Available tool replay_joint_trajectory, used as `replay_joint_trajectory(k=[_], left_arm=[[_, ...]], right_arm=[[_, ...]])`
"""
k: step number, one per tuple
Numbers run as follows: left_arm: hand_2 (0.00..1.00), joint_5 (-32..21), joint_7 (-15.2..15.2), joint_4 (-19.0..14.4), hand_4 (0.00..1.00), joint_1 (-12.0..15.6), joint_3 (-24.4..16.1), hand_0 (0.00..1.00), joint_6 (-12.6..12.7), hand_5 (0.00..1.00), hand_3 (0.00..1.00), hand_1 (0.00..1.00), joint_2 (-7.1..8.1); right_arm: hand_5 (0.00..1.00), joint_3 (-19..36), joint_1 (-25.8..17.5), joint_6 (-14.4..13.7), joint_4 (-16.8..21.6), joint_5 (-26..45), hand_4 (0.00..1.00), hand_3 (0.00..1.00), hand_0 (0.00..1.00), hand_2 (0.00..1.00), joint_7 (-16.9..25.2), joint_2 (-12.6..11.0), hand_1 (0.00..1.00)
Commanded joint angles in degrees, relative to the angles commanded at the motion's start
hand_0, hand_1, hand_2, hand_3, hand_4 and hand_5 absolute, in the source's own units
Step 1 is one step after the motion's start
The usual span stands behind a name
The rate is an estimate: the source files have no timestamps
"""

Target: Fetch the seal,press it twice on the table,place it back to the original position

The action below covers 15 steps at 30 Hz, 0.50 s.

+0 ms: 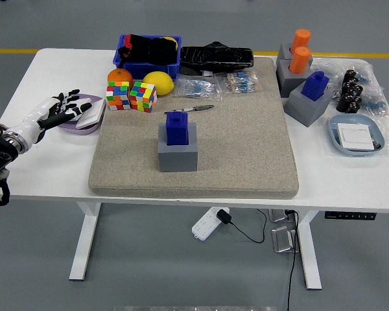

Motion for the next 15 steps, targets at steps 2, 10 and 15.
replay_joint_trajectory(k=[2, 10, 15], left_arm=[[0.944, 0.17, 0.01, -0.30, 0.969, -0.18, 0.08, 0.970, -0.02, 0.697, 0.992, 0.914, -0.11], [0.941, 0.21, 0.06, -0.80, 0.960, -0.63, 0.22, 0.968, 0.02, 0.706, 0.994, 0.911, -0.33], [0.940, 0.17, 0.14, -1.20, 0.933, -0.88, 0.26, 0.965, -0.06, 0.687, 0.993, 0.905, -0.45]], right_arm=[[0.499, 0.17, 0.04, -0.01, -0.01, -0.02, 0.786, 0.620, 0.770, 0.672, -0.03, 0.08, 0.678], [0.499, 0.57, 0.12, -0.04, -0.13, -0.16, 0.786, 0.620, 0.769, 0.672, -0.07, 0.17, 0.678], [0.499, 0.56, 0.14, -0.03, -0.06, -0.02, 0.785, 0.621, 0.769, 0.673, -0.07, 0.12, 0.678]])
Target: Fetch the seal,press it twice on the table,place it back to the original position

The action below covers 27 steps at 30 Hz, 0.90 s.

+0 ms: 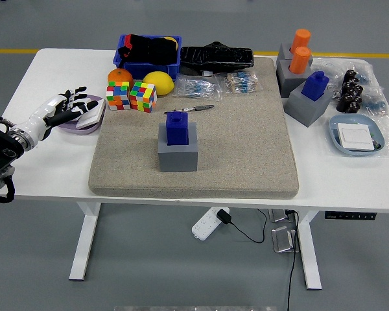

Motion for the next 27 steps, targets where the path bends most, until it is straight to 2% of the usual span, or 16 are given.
replay_joint_trajectory(k=[21, 27], left_arm=[[0.939, 0.31, 0.32, -1.32, 0.917, -1.35, -0.93, 0.962, -0.32, 0.688, 0.990, 0.901, -0.51], [0.938, 0.47, 0.20, -1.81, 0.915, -1.43, -1.34, 0.959, -0.30, 0.684, 0.990, 0.901, -0.22]], right_arm=[[0.499, 0.73, 0.15, 0.01, -0.06, -0.27, 0.785, 0.620, 0.768, 0.672, -0.05, 0.10, 0.678], [0.499, 0.68, 0.14, 0.01, -0.06, -0.36, 0.785, 0.620, 0.767, 0.673, -0.07, 0.10, 0.678]])
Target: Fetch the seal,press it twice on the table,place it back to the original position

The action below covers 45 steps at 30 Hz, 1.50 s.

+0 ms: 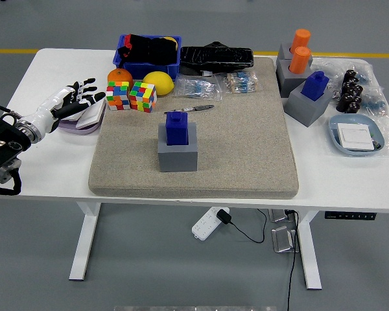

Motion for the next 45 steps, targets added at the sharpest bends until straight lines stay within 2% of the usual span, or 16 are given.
replay_joint_trajectory(k=[24, 45], left_arm=[[0.937, -0.03, -0.12, -0.04, 0.890, -0.07, 0.52, 0.956, 0.10, 0.692, 0.987, 0.899, 0.19], [0.935, -0.21, 0.03, -0.04, 0.884, -0.08, 0.97, 0.954, 0.11, 0.692, 0.987, 0.898, -0.12]], right_arm=[[0.502, -0.73, -0.28, -0.07, -0.03, 0.27, 0.784, 0.619, 0.767, 0.673, 0.03, -0.45, 0.678], [0.502, -0.14, -0.40, 0.01, 0.01, -0.04, 0.784, 0.620, 0.767, 0.672, 0.05, 0.05, 0.678]])
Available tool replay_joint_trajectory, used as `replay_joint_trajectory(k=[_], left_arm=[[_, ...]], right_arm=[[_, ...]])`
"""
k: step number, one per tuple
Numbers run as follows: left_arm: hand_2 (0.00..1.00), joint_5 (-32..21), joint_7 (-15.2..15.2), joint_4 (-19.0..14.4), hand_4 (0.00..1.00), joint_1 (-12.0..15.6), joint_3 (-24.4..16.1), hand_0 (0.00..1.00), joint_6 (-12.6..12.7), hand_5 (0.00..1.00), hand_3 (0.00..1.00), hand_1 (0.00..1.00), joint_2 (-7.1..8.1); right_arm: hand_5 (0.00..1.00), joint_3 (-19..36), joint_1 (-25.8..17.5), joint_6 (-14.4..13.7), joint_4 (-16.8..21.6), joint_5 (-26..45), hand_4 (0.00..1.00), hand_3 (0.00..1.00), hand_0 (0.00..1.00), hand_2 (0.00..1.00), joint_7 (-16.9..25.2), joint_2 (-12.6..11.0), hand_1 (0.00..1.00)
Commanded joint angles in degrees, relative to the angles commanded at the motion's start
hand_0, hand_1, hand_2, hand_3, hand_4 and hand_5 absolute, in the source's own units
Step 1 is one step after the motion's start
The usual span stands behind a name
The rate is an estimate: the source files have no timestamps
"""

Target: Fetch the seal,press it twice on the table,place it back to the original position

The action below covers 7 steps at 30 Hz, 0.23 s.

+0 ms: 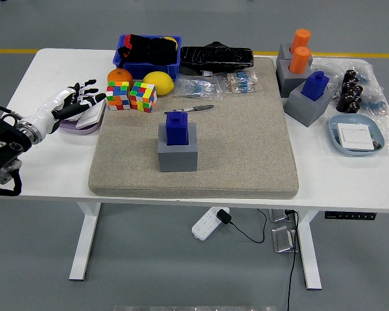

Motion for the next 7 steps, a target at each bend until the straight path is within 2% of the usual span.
replay_joint_trajectory(k=[7], left_arm=[[0.936, 0.03, -0.02, -0.05, 0.883, -0.10, 0.07, 0.954, -0.03, 0.692, 0.987, 0.898, 0.07]], right_arm=[[0.503, -0.04, -0.14, -0.08, -0.03, 0.20, 0.783, 0.620, 0.767, 0.672, 0.02, -0.04, 0.678]])
